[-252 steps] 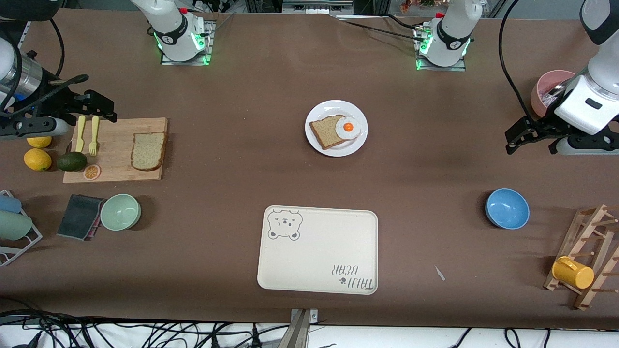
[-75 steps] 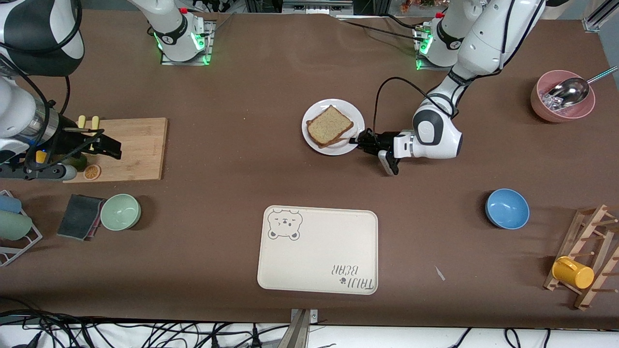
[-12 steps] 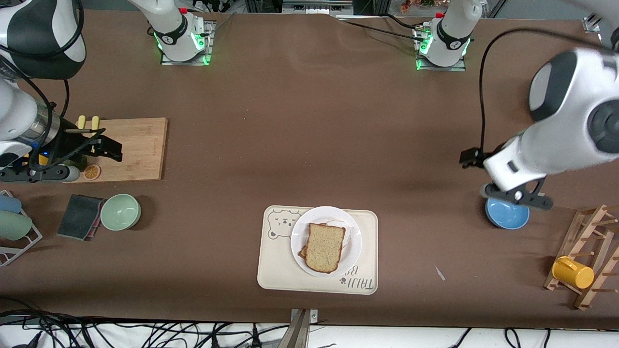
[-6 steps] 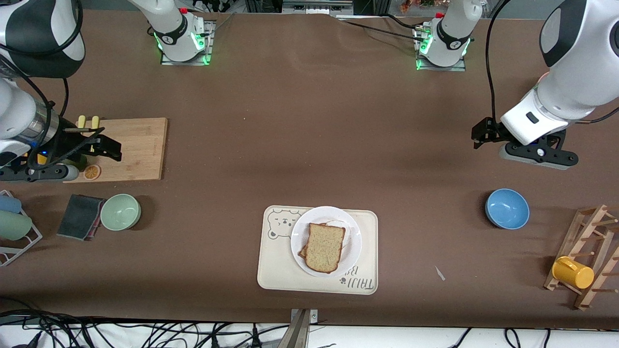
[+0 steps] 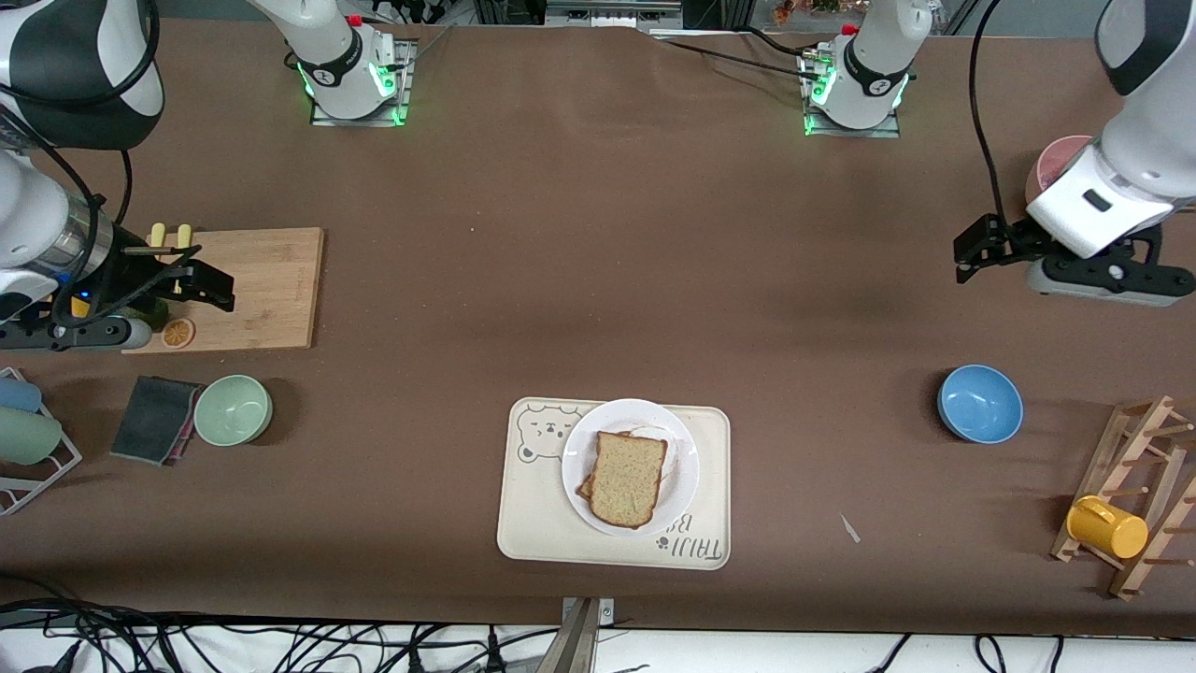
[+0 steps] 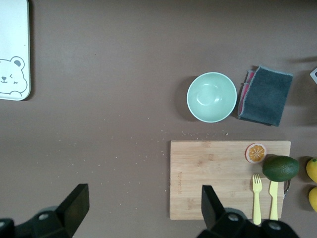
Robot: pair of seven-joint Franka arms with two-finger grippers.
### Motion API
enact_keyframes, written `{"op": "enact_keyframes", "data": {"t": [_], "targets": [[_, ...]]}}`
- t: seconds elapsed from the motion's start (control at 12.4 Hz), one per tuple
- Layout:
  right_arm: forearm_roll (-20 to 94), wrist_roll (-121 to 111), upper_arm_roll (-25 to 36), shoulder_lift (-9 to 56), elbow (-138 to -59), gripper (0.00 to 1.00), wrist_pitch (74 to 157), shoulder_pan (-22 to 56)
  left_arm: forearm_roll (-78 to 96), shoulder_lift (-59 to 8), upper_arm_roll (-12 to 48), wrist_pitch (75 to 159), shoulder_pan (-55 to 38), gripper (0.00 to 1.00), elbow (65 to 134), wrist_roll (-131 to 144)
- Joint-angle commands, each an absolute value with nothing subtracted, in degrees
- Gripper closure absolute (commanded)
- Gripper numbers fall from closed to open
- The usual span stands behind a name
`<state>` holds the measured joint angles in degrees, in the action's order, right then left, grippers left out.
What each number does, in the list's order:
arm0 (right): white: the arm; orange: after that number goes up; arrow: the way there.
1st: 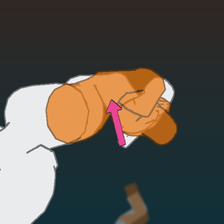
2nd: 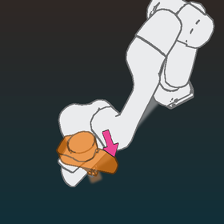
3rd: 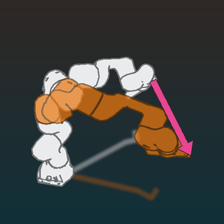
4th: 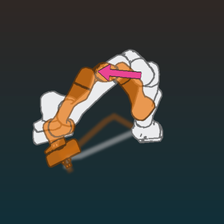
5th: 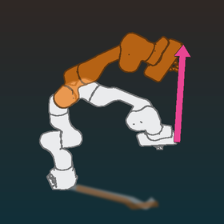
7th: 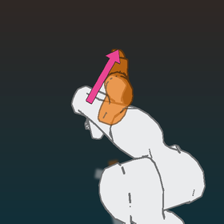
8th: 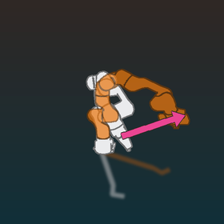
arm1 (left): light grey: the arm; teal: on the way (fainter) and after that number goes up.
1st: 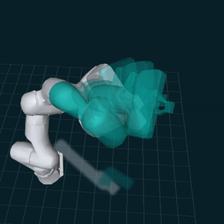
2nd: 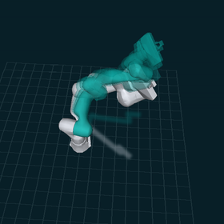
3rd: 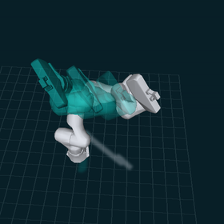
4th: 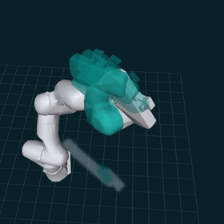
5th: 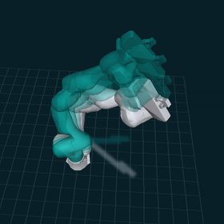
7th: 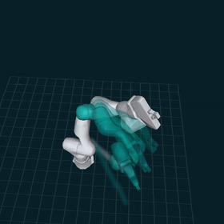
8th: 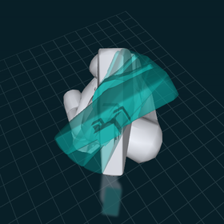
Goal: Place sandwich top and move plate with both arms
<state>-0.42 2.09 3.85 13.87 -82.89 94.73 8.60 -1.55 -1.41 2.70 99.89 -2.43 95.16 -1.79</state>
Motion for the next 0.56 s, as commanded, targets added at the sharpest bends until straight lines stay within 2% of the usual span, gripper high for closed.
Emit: {"op": "enact_keyframes", "data": {"t": [0.0,0.48], "targets": [[0.53,1.23,3.78,12.83,-83.23,0.00,94.57,8.53,1.14,-1.05,1.76,98.09,-2.20,0.00,93.87,-1.32],[0.44,1.23,4.04,13.09,-83.23,0.00,94.83,8.26,0.00,-2.11,1.67,98.09,-2.29,0.00,93.87,-1.23]]}}
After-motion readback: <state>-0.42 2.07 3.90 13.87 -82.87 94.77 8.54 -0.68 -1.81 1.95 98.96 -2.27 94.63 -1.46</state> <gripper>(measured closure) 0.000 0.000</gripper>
